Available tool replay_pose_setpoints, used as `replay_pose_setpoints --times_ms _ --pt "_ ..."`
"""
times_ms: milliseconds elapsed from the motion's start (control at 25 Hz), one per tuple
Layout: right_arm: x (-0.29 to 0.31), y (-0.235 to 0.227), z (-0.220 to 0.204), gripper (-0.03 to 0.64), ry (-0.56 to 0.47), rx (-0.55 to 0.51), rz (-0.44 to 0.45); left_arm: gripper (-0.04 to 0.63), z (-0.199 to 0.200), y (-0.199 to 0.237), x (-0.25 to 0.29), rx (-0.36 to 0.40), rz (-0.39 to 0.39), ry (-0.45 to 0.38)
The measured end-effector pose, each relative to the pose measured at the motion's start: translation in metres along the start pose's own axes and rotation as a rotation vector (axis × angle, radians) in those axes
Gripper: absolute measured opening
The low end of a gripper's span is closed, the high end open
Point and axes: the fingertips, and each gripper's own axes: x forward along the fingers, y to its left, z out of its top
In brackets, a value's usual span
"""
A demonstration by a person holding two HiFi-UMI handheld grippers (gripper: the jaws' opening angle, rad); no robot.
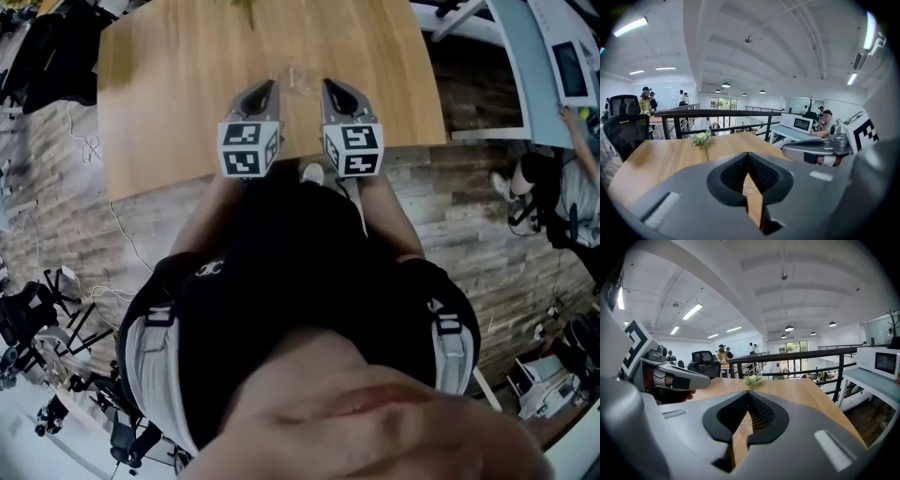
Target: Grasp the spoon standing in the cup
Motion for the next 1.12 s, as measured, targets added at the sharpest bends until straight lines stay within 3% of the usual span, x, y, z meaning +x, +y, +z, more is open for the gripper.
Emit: replay_pose_setpoints --times_ms 160,440,640,880,1120 --pt "0.013 0.013 -0.028 0.000 0.084 -0.003 0.007 0.012 -0.018 0.020 -0.005 -0.010 0.002 0.035" --pt "0.057 0.029 -0.052 0.005 0.196 -0.041 0.055 0.012 -0.012 0.060 0.016 -0.031 -0.008 0.046" --pt "0.080 0.040 -0.082 0.081 0.297 -0.025 0.133 0.012 -0.017 0.081 0.023 -0.087 0.005 0.048" --pt "0.102 0.054 -0.111 0.094 0.398 -0.064 0.166 0.012 -0.018 0.105 0.026 -0.127 0.033 0.047" --pt "0.115 0.054 -0.135 0.098 0.486 -0.099 0.110 0.012 -0.018 0.114 0.024 -0.135 0.034 0.049"
